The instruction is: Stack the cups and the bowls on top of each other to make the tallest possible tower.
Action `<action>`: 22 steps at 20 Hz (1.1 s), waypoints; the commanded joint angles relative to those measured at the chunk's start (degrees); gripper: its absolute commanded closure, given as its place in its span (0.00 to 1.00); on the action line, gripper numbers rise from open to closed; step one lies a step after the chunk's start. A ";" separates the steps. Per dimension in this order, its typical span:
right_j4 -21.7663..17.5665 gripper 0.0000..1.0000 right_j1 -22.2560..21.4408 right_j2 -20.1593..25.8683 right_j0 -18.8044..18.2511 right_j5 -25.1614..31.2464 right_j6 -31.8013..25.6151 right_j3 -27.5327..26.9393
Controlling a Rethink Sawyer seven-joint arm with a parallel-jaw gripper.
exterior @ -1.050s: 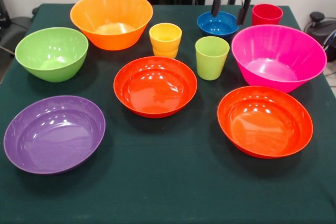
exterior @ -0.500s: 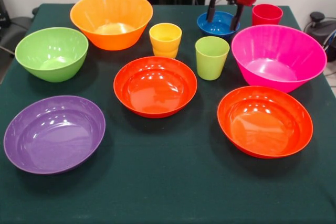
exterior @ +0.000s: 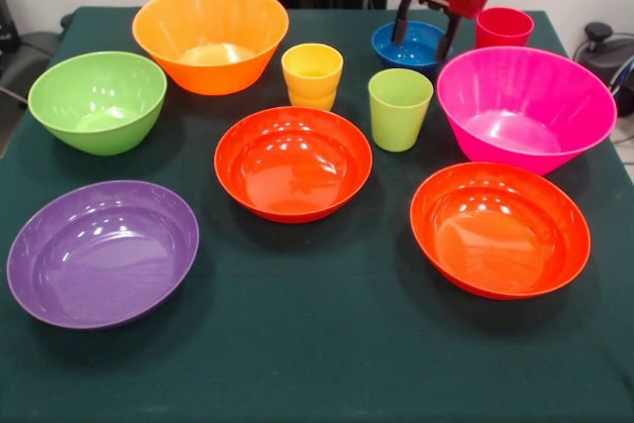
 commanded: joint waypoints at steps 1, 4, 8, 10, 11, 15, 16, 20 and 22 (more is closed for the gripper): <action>1.23 0.00 1.30 4.64 1.70 3.09 10.78 2.21; 1.63 0.00 1.08 4.65 2.20 2.70 11.33 3.01; 2.03 0.00 1.07 3.96 3.01 3.57 11.98 2.88; 2.25 0.00 1.28 3.69 3.45 3.61 12.33 2.90; 2.34 0.00 1.42 3.58 3.64 3.54 12.51 2.90; 2.87 0.00 1.31 3.89 4.66 2.14 13.26 4.47; 3.01 0.00 1.44 4.15 4.71 1.59 13.27 4.84; 3.93 0.00 2.21 5.36 4.57 -0.88 13.36 6.24; 4.37 0.00 2.35 5.66 4.68 -1.79 13.37 7.02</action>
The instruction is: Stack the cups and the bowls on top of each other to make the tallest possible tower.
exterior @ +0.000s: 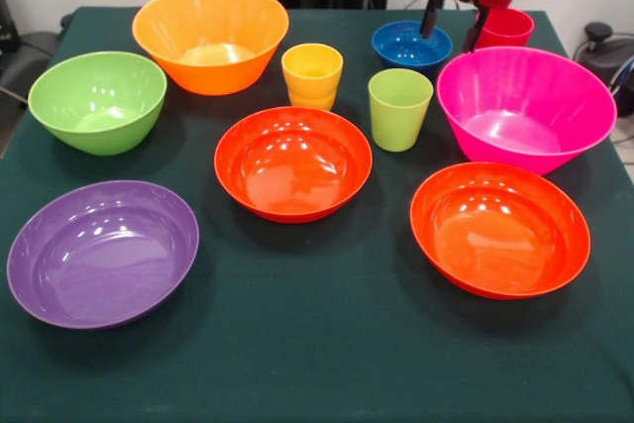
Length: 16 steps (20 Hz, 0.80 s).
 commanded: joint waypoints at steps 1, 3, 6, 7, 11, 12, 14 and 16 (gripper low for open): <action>2.54 0.00 2.26 5.92 0.40 -2.20 13.39 5.20; 2.86 0.00 2.15 6.28 0.45 -2.90 13.29 6.08; 3.14 0.00 1.18 7.37 -0.02 -3.62 12.63 7.86; 3.27 0.00 0.87 7.70 -0.15 -3.81 12.52 8.41; 3.61 0.00 0.91 10.03 -1.15 -6.90 12.24 11.01; 3.67 0.00 0.92 10.33 -1.30 -7.22 12.13 11.33; 3.81 0.00 0.95 11.03 -1.45 -8.03 12.19 12.16; 4.06 0.00 1.00 11.95 -1.41 -9.28 12.75 13.38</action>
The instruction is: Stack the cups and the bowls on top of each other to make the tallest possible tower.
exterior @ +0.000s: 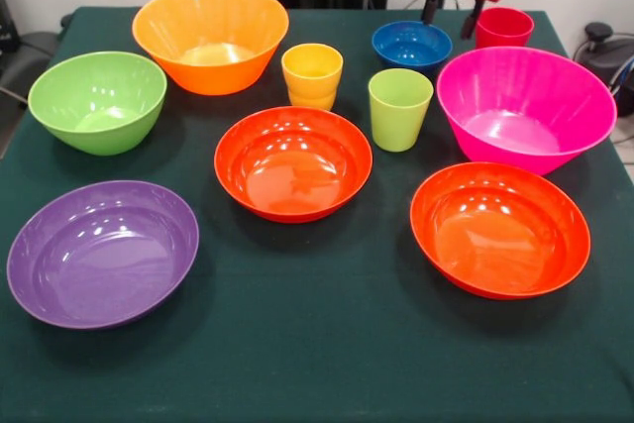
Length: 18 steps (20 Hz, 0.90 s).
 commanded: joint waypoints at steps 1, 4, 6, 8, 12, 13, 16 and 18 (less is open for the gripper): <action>2.48 0.00 1.19 9.44 -1.07 -6.41 13.15 6.48; 2.92 0.00 2.54 10.65 -0.73 -9.11 14.39 7.39; 3.08 0.00 3.86 11.30 -0.47 -10.96 15.04 7.38; 3.00 0.00 5.11 11.81 -0.56 -12.61 15.40 7.27; 2.22 0.00 6.21 11.96 -1.11 -13.40 15.32 6.69; 1.98 0.00 6.32 12.05 -1.31 -13.47 15.32 6.58; 1.25 0.00 6.55 11.93 -1.61 -13.43 15.44 6.20; 0.81 0.00 6.38 11.85 -1.78 -13.21 15.57 6.11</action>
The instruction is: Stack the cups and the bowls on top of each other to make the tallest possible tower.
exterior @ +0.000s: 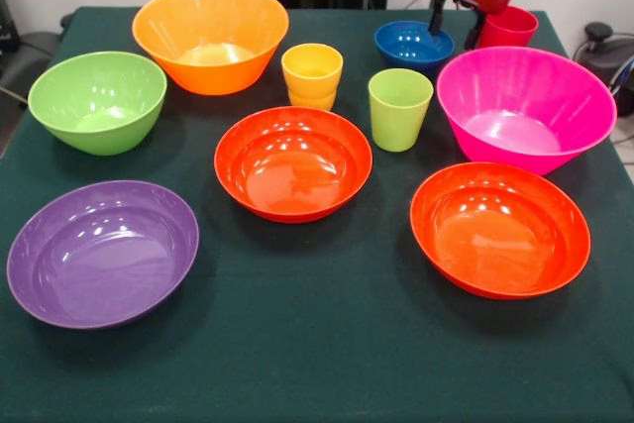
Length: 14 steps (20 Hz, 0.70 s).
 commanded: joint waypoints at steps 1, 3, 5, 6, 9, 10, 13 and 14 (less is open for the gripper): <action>0.28 0.00 1.80 6.75 -1.57 -2.79 10.41 1.33; 0.27 0.00 1.15 6.53 -1.09 -2.21 10.81 1.53; 0.25 0.00 1.42 6.57 -1.09 -2.26 10.97 1.36; 0.05 0.00 1.64 6.77 -1.43 -2.79 10.97 1.57; -0.52 0.00 2.15 7.24 -2.43 -3.90 10.73 1.92; -0.71 0.00 2.35 7.41 -2.74 -4.33 10.70 2.06; -1.54 0.00 1.95 7.84 -4.12 -4.76 10.14 3.00; -1.85 0.00 1.75 8.12 -4.72 -4.83 9.89 3.34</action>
